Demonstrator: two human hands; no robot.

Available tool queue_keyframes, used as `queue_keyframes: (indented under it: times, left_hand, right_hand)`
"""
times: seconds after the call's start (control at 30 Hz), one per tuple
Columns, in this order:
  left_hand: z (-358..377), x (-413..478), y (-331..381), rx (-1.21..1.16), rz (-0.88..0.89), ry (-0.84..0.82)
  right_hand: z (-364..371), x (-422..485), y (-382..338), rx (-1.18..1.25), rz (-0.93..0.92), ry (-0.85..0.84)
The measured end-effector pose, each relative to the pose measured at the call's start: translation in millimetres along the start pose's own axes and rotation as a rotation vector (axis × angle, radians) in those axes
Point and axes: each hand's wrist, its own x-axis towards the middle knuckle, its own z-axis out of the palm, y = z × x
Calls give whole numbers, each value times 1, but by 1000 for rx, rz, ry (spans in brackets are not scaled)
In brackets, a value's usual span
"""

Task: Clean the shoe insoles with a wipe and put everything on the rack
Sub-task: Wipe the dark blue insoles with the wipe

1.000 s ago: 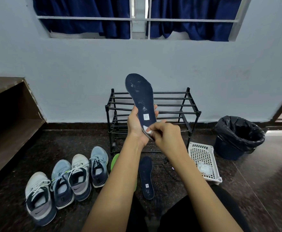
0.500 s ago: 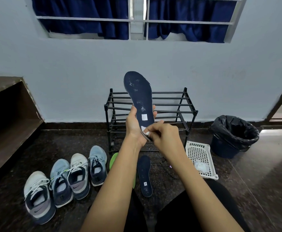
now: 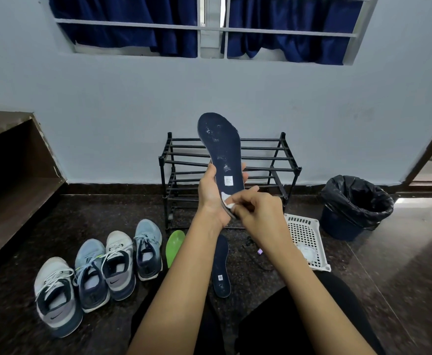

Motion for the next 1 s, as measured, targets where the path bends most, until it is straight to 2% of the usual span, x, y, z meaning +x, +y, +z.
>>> queue_keyframes:
  times: [0.17,0.43,0.63,0.77,1.0]
  left_hand:
    - [3,1,-9,44,-24,66]
    - [1,9,6,-12,0,29]
    - [-1,17,10,21,31,90]
    - [-3,20,19,54,33,82]
    - [-3,22,12,23,31,74]
  right_hand:
    - [6,15,-6,16,-39,112]
    - [-1,18,-3,-62,-28,-58]
    - [10,39,-6,-44,-90,-4]
    - [14,44,-5,-88,-168,-26]
    - [11,30,8,-150,-132,-27]
